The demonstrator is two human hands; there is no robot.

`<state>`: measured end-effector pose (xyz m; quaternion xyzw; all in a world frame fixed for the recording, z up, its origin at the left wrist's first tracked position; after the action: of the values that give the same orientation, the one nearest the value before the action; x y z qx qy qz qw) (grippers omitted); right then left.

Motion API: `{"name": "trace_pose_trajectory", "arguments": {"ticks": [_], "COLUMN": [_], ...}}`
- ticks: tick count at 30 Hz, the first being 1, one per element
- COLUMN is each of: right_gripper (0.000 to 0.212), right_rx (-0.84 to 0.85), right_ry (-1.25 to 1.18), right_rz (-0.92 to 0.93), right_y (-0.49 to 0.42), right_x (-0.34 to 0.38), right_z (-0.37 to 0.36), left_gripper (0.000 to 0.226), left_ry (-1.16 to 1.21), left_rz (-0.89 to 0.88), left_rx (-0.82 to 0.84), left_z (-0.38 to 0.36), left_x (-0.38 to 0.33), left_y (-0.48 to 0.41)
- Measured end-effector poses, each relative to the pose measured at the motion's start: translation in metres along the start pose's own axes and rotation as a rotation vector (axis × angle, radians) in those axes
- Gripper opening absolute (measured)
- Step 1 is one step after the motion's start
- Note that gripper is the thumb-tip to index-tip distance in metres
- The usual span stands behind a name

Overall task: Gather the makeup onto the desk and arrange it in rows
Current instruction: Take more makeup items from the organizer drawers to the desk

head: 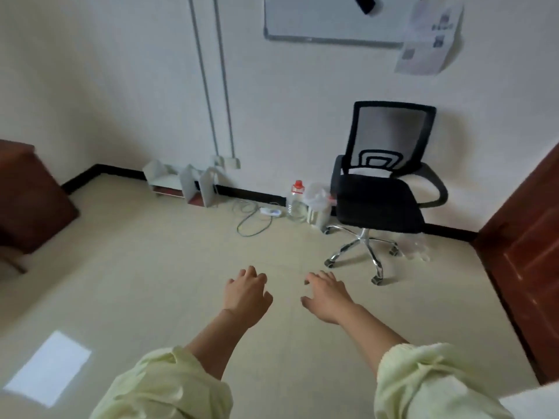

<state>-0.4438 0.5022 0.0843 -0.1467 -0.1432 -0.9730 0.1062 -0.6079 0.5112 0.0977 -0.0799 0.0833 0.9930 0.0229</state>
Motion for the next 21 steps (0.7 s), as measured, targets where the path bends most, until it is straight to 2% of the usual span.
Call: {"name": "trace_pose_trajectory", "arguments": {"ticks": [7,21], "right_gripper": [0.044,0.04], "right_rx": [0.079,0.142], "right_ry": [0.061,0.275], "right_rz": [0.26,0.609], "right_y": [-0.177,-0.536], "right_x": [0.185,0.448], "right_z": [-0.002,0.025], "left_gripper": [0.036,0.039], "left_ry": [0.004,0.039], "left_rz": [0.283,0.645], "left_rx": [-0.043,-0.183], "left_z": [0.062,0.171], "left_x": [0.211,0.519], "left_y": [-0.079,-0.295]}}
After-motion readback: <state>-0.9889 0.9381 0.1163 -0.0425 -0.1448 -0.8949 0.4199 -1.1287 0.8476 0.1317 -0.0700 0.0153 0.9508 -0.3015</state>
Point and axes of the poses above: each hand's wrist, its own y-axis away from the middle knuckle, its own z-axis out of the back of the hand, x = y × z, the point moved 7 cm from there along -y, towards the middle knuckle, and after that the axes turned 10 degrees about z, right-handed, at the moved point
